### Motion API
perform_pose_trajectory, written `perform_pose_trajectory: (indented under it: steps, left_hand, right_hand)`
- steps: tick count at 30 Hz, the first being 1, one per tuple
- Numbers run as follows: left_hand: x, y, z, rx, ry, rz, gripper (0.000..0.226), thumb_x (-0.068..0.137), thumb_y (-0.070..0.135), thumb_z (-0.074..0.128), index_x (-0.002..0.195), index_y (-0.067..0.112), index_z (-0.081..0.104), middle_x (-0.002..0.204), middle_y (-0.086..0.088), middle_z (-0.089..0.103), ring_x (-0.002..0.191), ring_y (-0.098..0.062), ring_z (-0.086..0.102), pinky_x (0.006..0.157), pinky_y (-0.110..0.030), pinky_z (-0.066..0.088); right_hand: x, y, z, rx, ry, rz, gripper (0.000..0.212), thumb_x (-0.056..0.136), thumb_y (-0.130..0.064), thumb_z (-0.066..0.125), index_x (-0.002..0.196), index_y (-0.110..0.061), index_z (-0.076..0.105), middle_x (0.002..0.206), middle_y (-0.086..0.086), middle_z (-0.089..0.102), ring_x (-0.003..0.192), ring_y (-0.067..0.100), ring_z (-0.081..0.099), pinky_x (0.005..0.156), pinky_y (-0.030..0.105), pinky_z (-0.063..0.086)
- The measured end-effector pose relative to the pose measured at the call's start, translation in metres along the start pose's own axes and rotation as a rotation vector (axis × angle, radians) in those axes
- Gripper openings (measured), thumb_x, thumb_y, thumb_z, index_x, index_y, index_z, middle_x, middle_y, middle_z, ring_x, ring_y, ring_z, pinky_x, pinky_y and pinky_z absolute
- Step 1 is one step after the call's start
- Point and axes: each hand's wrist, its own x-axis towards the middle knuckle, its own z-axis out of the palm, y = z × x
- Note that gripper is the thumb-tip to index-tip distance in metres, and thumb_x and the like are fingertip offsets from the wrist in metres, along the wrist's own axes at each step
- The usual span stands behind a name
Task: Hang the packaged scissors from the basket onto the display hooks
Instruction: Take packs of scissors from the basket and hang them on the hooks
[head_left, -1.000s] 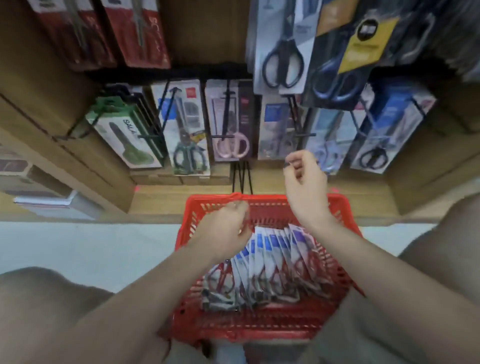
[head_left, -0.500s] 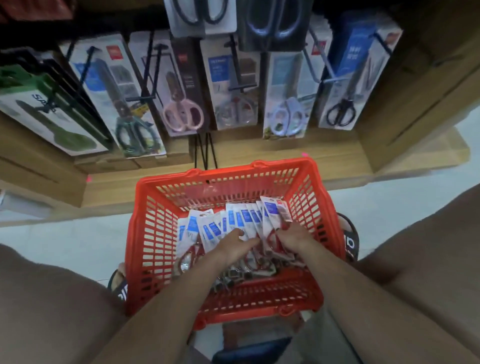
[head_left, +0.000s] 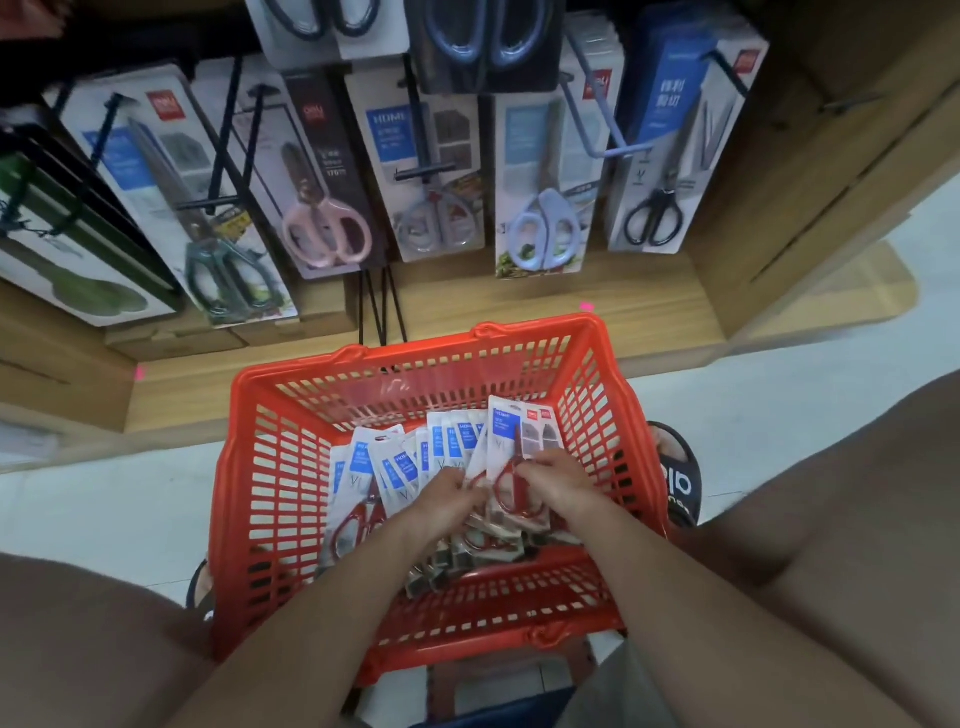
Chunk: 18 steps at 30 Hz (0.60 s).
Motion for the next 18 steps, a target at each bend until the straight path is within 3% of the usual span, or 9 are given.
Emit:
perform_pose_trajectory:
  steps: [2, 5, 8, 10, 12, 15, 16, 18]
  left_hand:
    - [0.002, -0.001, 0.001, -0.015, -0.003, -0.009, 0.025, 0.105, 0.015, 0.061, 0.127, 0.005, 0.055, 0.119, -0.017, 0.073, 0.098, -0.033, 0.078, 0.093, -0.05, 0.063]
    - [0.001, 0.001, 0.0, -0.014, 0.021, -0.026, 0.031, 0.104, 0.016, 0.062, 0.132, 0.006, 0.051, 0.126, -0.015, 0.069, 0.098, -0.03, 0.079, 0.091, -0.045, 0.065]
    - [-0.003, -0.001, -0.013, -0.039, 0.083, -0.05, 0.03, 0.102, 0.022, 0.065, 0.124, 0.006, 0.054, 0.108, -0.011, 0.072, 0.074, -0.021, 0.081, 0.073, -0.036, 0.067]
    - [-0.003, -0.005, -0.02, -0.029, 0.104, -0.069, 0.036, 0.101, 0.029, 0.067, 0.126, 0.008, 0.054, 0.103, -0.008, 0.071, 0.067, -0.015, 0.079, 0.073, -0.036, 0.066]
    - [-0.002, -0.008, -0.022, -0.056, 0.115, -0.067, 0.043, 0.099, 0.032, 0.067, 0.132, 0.009, 0.052, 0.104, -0.007, 0.071, 0.069, -0.018, 0.079, 0.077, -0.037, 0.066]
    - [-0.001, -0.009, -0.025, -0.081, 0.107, -0.057, 0.066, 0.09, 0.037, 0.068, 0.145, 0.009, 0.045, 0.117, -0.01, 0.071, 0.082, -0.024, 0.081, 0.082, -0.041, 0.065]
    - [-0.001, -0.01, -0.027, -0.09, 0.1, -0.061, 0.075, 0.085, 0.04, 0.07, 0.147, 0.008, 0.044, 0.121, -0.011, 0.071, 0.085, -0.025, 0.081, 0.086, -0.044, 0.065]
    - [-0.001, -0.013, -0.028, -0.135, 0.076, -0.061, 0.086, 0.081, 0.044, 0.076, 0.152, 0.009, 0.041, 0.118, -0.009, 0.073, 0.084, -0.023, 0.081, 0.087, -0.047, 0.066]
  right_hand:
    - [0.002, 0.004, -0.003, 0.031, 0.076, 0.05, 0.05, 0.089, -0.035, 0.076, 0.132, -0.012, 0.062, 0.126, 0.009, 0.069, 0.111, 0.027, 0.066, 0.097, 0.036, 0.054]
    - [0.002, 0.005, -0.005, 0.087, 0.031, 0.151, 0.081, 0.084, -0.042, 0.081, 0.15, -0.013, 0.043, 0.145, 0.012, 0.058, 0.132, 0.034, 0.057, 0.107, 0.042, 0.047]
    - [0.005, 0.008, -0.004, 0.168, -0.084, 0.233, 0.078, 0.082, -0.051, 0.081, 0.144, -0.013, 0.053, 0.139, 0.012, 0.065, 0.126, 0.034, 0.061, 0.108, 0.044, 0.049]
    - [0.004, 0.01, -0.002, 0.166, -0.119, 0.257, 0.08, 0.079, -0.05, 0.084, 0.143, -0.012, 0.055, 0.136, 0.012, 0.066, 0.125, 0.034, 0.061, 0.11, 0.046, 0.048]
    - [0.007, 0.013, 0.001, 0.14, -0.116, 0.245, 0.079, 0.077, -0.045, 0.087, 0.142, -0.013, 0.055, 0.138, 0.012, 0.065, 0.123, 0.032, 0.061, 0.109, 0.045, 0.047]
    - [0.009, 0.014, 0.003, 0.166, -0.111, 0.246, 0.071, 0.077, -0.038, 0.09, 0.135, -0.011, 0.06, 0.131, 0.011, 0.068, 0.09, 0.02, 0.063, 0.093, 0.038, 0.046]
    - [0.009, 0.014, 0.004, 0.189, -0.114, 0.246, 0.068, 0.077, -0.035, 0.09, 0.134, -0.012, 0.061, 0.13, 0.012, 0.069, 0.091, 0.021, 0.065, 0.095, 0.037, 0.046]
    - [0.011, 0.012, 0.006, 0.223, -0.127, 0.225, 0.067, 0.077, -0.028, 0.091, 0.135, -0.013, 0.061, 0.129, 0.008, 0.07, 0.114, 0.027, 0.066, 0.107, 0.039, 0.046]
